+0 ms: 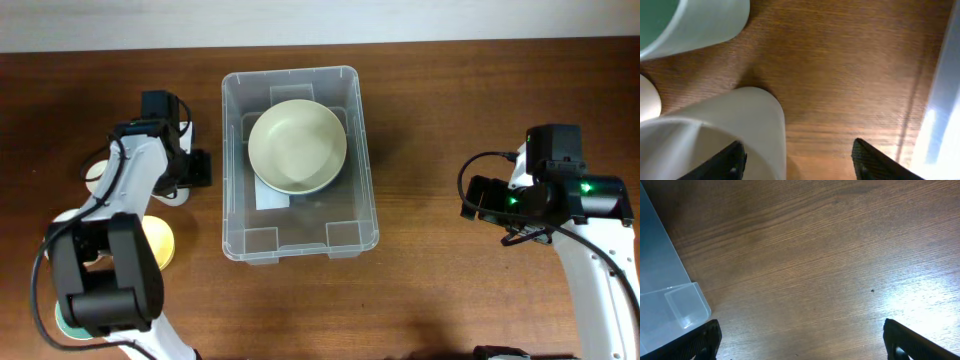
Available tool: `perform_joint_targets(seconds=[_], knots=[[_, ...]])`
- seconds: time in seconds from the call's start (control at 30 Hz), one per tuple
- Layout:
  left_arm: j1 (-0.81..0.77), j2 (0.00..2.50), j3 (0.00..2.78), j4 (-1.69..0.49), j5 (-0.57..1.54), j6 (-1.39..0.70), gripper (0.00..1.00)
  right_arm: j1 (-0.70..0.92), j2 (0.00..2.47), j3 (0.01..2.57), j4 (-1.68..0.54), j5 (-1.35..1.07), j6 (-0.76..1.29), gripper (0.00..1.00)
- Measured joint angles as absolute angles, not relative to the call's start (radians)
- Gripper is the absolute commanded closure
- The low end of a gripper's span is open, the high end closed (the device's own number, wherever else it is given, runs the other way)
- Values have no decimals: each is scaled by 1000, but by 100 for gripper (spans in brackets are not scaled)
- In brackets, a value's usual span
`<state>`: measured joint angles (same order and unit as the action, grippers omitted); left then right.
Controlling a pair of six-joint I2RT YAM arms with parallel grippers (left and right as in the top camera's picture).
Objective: Pack container
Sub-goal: 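Reach the left gripper to the grey cup and grasp it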
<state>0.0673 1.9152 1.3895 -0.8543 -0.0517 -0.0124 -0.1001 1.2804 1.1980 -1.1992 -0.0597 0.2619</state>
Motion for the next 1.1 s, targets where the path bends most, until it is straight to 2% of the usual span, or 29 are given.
perform_joint_targets(seconds=[0.1,0.17,0.3,0.43,0.6,0.77,0.87,1.1], knots=[[67,1959,1391,-847,-64,-12,52,-100,1280,1198,-1199,-60,261,1],[67,1990,1391,-850,-65,-15,54,-100,1280,1198,-1199,-59,262,1],[67,2003,1391,-851,-68,-16,66,-100,1280,1198,-1200,-55,262,1],[67,2003,1392,-851,-69,-16,69,-100,1280,1198,-1200,-52,262,1],[67,1994,1399,-851,-69,-18,87,-100,1280,1198,-1199,-52,262,1],[67,1965,1401,-857,-72,-19,92,-100,1280,1198,-1200,-52,262,1],[67,1965,1401,-866,-72,-19,100,-100,1280,1198,-1200,-52,262,1],[67,1953,1404,-885,-72,-19,99,-100,1280,1198,-1200,-52,262,1]])
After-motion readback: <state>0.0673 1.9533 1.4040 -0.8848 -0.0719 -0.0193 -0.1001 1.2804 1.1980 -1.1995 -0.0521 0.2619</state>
